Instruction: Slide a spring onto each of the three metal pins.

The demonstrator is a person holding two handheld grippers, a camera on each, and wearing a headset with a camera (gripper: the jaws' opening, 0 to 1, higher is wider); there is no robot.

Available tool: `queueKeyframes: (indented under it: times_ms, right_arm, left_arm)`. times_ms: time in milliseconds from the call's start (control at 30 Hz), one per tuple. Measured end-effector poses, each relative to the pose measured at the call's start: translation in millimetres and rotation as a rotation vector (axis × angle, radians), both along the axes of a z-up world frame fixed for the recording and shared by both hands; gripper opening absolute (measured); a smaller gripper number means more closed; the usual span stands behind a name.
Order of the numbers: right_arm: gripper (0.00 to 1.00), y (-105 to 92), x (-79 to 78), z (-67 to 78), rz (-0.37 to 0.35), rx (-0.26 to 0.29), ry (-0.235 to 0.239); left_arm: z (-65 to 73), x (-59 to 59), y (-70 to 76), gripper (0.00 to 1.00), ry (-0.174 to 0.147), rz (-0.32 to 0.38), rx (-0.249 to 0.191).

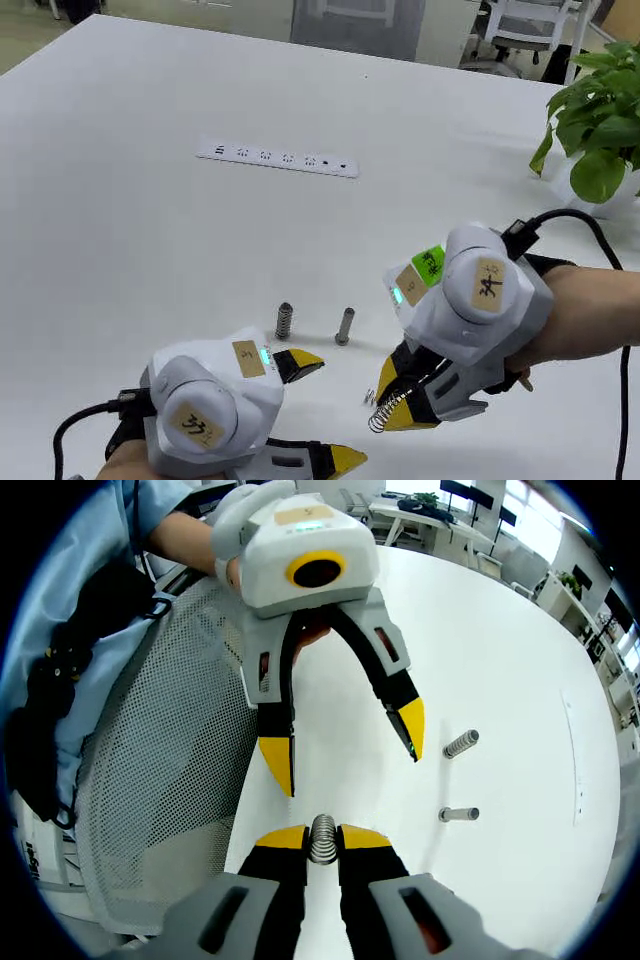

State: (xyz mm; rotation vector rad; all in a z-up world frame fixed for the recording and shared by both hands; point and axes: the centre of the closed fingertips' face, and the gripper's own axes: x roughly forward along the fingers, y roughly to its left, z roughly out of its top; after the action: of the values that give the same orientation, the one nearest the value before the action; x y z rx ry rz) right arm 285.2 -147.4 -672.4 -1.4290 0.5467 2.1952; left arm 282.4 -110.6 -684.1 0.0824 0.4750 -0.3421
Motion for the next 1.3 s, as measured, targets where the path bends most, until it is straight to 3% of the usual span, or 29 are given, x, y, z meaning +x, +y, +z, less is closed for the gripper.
queueKeyframes:
  times_ms: [133,467,567,733,1300]
  right_arm:
    - [0.12,4.1,4.7,0.5,0.006,0.001,-0.009]
    - [0.12,17.8,19.1,2.0,0.007,0.017,-0.041]
    - [0.12,24.9,25.1,3.9,0.006,0.03,-0.057]
    - [0.12,33.4,33.5,7.8,0.017,0.033,-0.081]
    - [0.12,65.5,63.8,15.4,0.071,0.012,-0.166]
  left_arm:
    - [-1.9,-3.9,14.6,0.77,0.006,0.064,0.009]
    - [-7.9,-16.7,46.5,1.0,0.032,0.213,-0.004]
    - [-9.3,-22.6,56.6,1.0,0.025,0.253,-0.034]
    - [-10.3,-24.4,64.6,1.0,0.02,0.286,-0.045]
    - [-11.9,-23.1,68.7,0.98,0.014,0.316,-0.072]
